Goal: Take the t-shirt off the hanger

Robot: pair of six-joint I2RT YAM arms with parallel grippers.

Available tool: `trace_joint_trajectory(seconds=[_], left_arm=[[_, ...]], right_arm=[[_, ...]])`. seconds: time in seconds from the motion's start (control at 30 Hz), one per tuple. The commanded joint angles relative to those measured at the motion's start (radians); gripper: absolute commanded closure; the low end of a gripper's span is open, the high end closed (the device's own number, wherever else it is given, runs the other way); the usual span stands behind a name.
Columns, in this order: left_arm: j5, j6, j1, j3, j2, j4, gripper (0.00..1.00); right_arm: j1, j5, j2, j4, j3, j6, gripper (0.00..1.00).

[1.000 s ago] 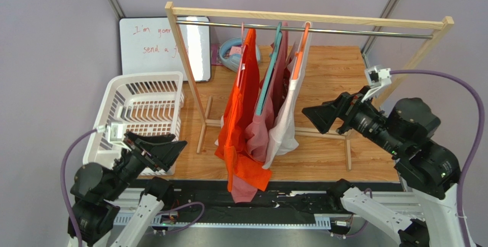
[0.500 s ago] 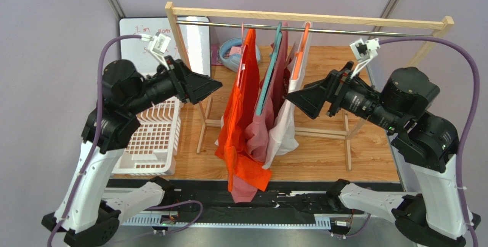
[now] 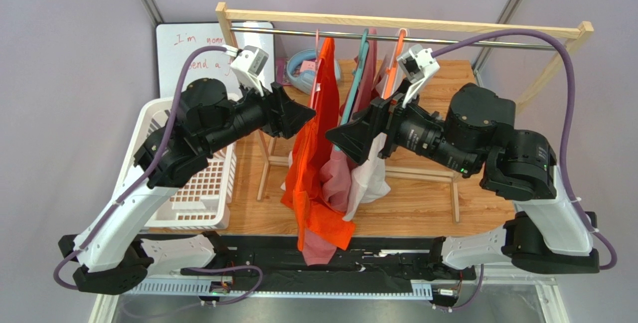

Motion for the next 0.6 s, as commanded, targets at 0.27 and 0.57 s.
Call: trace_joint_trajectory(seconds=[0.27,0.57], left_arm=[[-0.088,-0.029,-0.037,-0.164,-0.035,0.069,0.48],[-0.14,-0.014,-0.037,-0.158,-0.067,0.047,0.93]], right_arm=[[0.019,0.278,0.128,0.053,0.064,-0.087,0.18],[0.019,0.29,0.128,0.113,0.018,-0.095,0.18]])
